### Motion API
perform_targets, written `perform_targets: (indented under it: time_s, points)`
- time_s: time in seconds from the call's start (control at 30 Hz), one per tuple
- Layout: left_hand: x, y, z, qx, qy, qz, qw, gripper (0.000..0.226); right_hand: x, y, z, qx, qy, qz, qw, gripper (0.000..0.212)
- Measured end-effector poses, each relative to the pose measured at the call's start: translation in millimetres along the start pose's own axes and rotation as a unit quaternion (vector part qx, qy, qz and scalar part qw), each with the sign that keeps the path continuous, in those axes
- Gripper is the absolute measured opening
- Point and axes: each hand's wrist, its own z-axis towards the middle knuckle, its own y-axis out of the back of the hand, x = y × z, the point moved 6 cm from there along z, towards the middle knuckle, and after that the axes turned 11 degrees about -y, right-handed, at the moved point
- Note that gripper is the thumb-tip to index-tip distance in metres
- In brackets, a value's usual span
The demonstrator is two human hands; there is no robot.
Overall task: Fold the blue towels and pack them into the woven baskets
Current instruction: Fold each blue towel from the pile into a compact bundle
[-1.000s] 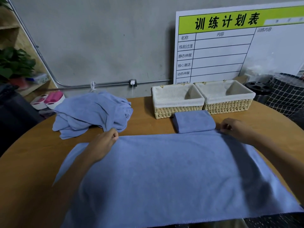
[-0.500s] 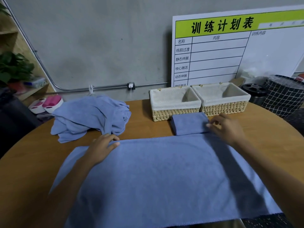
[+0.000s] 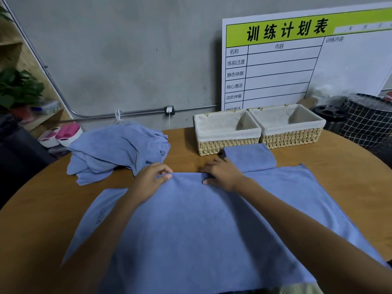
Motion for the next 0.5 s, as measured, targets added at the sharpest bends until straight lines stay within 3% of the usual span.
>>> perform_targets:
  time_s: [0.23, 0.5]
  points:
    - [12.5, 15.8, -13.6, 0.021, -0.002, 0.030, 0.999, 0.014, -36.8, 24.6, -7.2, 0.107, -0.031, 0.188, 0.976, 0.016]
    - [36.6, 41.0, -20.7, 0.032, -0.027, 0.067, 0.997, 0.027, -81.7, 62.4, -38.3, 0.098, -0.027, 0.161, 0.982, 0.017]
